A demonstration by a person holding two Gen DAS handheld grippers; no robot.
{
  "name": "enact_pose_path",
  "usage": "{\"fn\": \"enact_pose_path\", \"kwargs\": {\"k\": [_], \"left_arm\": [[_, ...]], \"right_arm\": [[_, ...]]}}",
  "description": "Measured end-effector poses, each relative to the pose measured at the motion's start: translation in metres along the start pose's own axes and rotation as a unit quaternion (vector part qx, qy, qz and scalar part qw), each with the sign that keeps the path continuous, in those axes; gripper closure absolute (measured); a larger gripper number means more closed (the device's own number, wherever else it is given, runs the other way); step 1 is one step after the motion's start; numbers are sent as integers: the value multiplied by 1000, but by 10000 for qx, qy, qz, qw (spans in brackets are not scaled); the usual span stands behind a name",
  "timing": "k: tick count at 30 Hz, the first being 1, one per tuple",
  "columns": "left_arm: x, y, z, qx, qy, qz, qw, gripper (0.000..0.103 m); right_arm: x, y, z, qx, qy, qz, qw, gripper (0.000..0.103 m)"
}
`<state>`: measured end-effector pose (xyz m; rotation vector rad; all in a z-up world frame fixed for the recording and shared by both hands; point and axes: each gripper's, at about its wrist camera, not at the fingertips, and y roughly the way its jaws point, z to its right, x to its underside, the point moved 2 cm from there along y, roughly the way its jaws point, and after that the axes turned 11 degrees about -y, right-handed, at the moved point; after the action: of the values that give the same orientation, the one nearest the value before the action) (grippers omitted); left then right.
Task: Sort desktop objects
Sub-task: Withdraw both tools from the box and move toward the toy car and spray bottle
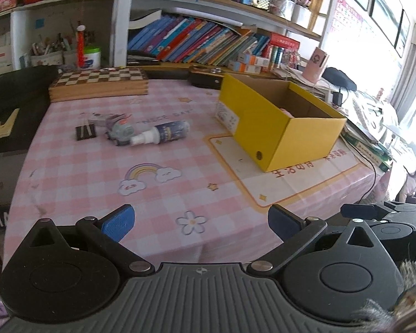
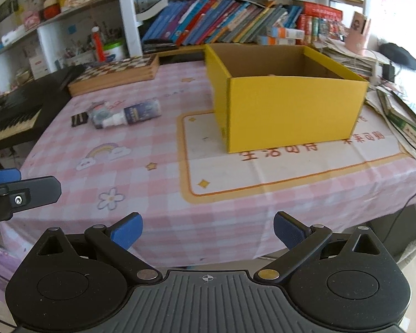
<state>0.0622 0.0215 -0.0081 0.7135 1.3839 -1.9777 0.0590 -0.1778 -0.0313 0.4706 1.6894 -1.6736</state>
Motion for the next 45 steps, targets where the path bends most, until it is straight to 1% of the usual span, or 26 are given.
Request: {"fn": "enact_pose_path", "kwargs": {"k": [15,23,29,34,40,45], "left_arm": [[-6,-15,-46,-310,-439,217,9983,0],[-12,-15,-59,-334,-636,266,9971,0],[-13,-12,-58,-329,-644,255,9971,0],[-17,-6,-62,-382,-750,236,9962,0],[-23,11,-67,-506,-869,158,9948,0],[-34,26,-68,-622,-942,179,9934,0]], "right_arm": [[-20,11,-49,-331,-533,104,9980,1],[-34,12,-65,-410,-796,250,9957,1],[-41,16,-67,-458,-895,272,9946,1],[-46,24,-67,-530,-948,252,9938,1],[-55,43,-66,-678,-1045,177,9921,1],[-71,60,-60,-770,-1108,191,9907,1]]}}
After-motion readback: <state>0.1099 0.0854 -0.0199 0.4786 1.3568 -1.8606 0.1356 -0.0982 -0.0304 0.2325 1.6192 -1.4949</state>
